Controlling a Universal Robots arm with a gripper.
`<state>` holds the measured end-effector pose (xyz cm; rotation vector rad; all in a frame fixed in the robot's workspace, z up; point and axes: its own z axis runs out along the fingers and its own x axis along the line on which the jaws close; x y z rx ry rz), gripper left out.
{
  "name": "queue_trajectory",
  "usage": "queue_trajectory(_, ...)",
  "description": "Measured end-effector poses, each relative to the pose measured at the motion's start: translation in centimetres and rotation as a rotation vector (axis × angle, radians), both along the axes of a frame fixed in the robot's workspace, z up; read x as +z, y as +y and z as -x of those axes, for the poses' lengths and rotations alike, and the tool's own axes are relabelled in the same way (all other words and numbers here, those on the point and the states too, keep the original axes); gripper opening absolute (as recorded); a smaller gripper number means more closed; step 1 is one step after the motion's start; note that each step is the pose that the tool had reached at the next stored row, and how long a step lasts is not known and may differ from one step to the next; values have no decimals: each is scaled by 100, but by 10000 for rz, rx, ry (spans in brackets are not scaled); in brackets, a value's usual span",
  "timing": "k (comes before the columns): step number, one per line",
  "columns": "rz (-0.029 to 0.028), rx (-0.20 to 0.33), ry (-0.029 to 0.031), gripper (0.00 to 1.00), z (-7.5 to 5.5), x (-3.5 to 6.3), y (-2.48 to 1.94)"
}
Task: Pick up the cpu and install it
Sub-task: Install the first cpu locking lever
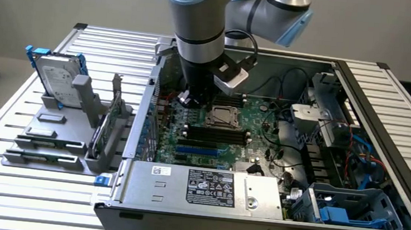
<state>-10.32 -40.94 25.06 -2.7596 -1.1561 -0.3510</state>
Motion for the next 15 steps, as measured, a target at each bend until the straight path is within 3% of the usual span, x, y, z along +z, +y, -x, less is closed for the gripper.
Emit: queue_trajectory(15, 0, -438, -7, 11, -64, -47, -41)
